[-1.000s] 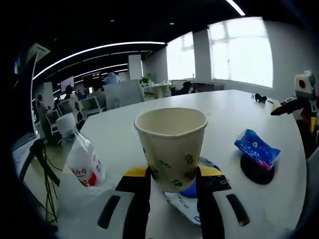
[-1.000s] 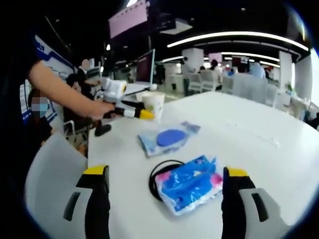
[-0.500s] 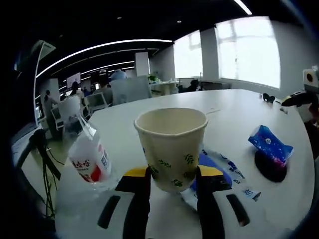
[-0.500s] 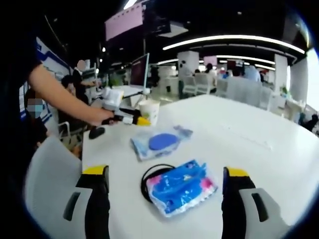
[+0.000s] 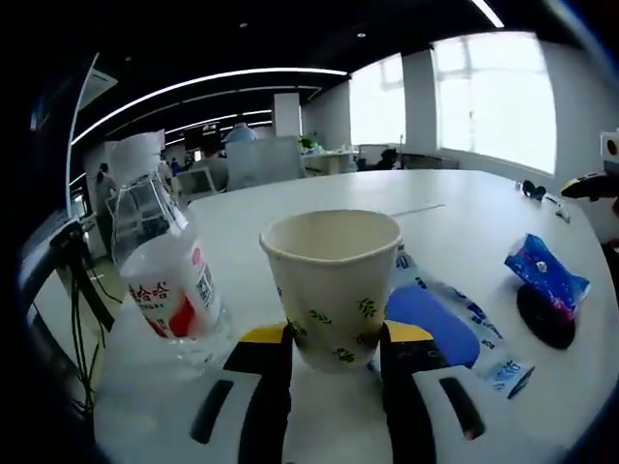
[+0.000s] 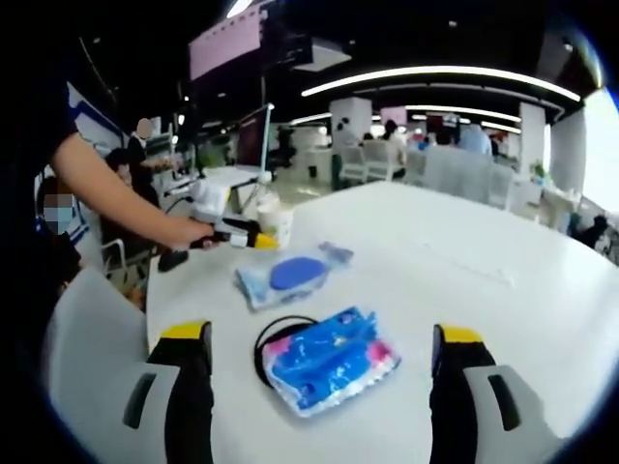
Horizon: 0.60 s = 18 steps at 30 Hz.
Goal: Arrange the tabletop items into an orderly group along one side of the table until the central work area is clear of visible clutter.
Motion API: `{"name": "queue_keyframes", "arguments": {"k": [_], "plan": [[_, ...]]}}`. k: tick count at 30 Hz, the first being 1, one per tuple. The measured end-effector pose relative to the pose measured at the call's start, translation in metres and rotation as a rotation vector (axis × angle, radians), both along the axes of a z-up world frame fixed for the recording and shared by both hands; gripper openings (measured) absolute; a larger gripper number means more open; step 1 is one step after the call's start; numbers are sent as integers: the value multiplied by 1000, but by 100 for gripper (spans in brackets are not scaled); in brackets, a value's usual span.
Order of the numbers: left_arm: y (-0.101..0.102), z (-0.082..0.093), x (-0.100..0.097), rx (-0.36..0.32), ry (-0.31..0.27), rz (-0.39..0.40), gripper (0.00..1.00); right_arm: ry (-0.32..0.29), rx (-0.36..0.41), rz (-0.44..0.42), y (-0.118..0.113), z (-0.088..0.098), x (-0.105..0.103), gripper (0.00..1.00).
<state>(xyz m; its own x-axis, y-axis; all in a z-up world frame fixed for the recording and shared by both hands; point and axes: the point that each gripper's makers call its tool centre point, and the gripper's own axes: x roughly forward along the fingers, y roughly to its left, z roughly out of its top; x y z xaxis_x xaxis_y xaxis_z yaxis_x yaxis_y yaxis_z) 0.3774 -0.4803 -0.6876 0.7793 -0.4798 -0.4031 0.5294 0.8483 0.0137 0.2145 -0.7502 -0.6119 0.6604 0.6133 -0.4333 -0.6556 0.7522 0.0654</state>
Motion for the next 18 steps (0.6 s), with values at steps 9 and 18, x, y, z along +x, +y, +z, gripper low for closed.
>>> {"name": "queue_keyframes", "arguments": {"k": [9,18], "plan": [[4,-11,6,1,22,9,35,20,-6,-10,-2,-9,-1,91],[10,-21,15,8,34,25,35,39,-15,-20,-6,-15,-3,91]]}}
